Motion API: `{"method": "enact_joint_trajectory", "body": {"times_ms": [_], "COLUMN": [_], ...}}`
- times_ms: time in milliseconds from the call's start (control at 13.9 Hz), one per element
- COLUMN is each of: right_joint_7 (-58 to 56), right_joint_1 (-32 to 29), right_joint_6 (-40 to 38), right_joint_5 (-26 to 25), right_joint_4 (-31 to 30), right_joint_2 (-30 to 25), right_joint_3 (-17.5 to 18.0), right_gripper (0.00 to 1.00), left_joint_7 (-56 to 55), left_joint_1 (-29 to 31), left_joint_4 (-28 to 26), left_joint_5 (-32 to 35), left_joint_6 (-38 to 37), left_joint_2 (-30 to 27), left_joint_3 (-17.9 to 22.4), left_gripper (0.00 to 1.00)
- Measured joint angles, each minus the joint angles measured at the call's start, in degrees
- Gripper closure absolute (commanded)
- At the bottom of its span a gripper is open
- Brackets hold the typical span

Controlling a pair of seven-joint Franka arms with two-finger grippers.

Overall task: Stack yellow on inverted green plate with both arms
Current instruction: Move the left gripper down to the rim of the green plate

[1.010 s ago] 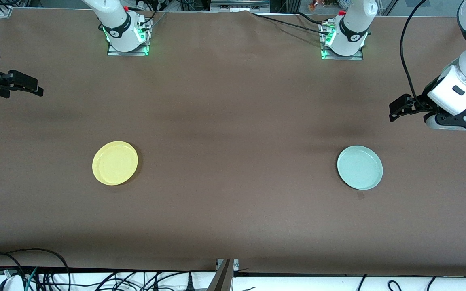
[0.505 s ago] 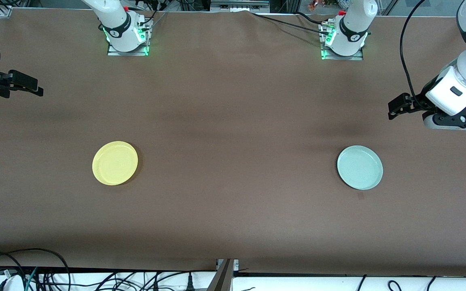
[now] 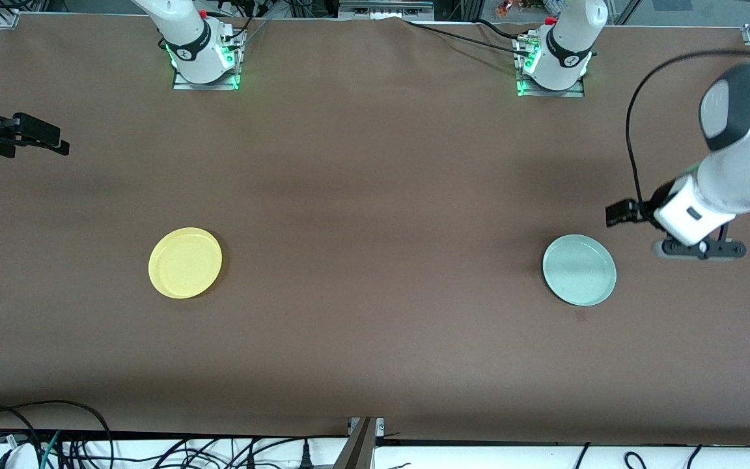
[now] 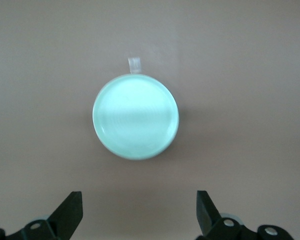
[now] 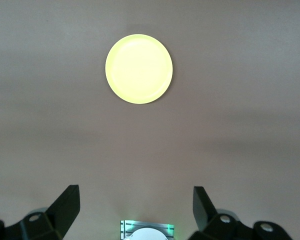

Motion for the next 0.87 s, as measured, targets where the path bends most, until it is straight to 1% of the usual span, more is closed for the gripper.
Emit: {"method": "enact_joint_trajectory", "body": {"times_ms": [144, 361, 577, 865], "right_joint_7": [0.0, 0.0, 0.0, 0.0], "right_joint_1": [-0.01, -0.02, -0.02, -0.03], "right_joint_6": [0.0, 0.0, 0.0, 0.0], "right_joint_5": [0.0, 0.0, 0.0, 0.0], "right_joint_4": [0.0, 0.01, 0.01, 0.02], "right_joint_2": [0.0, 0.0, 0.0, 0.0], "right_joint_3": [-0.01, -0.01, -0.02, -0.02], "right_gripper": [0.0, 0.0, 0.0, 0.0], "left_joint_7": [3.74, 12.91, 21.74, 26.81], "left_joint_1": [1.04, 2.08, 4.01, 4.21], "left_joint_4": [0.01, 0.08, 0.11, 0.16], "left_joint_5": [0.0, 0.0, 0.0, 0.0], "left_joint_6": [5.02, 10.01, 12.18, 16.56], "left_joint_2": [4.77, 9.25, 12.56, 17.41], "left_joint_3": [0.03, 0.04, 0.07, -0.02], "left_gripper": [0.0, 0.0, 0.0, 0.0]}}
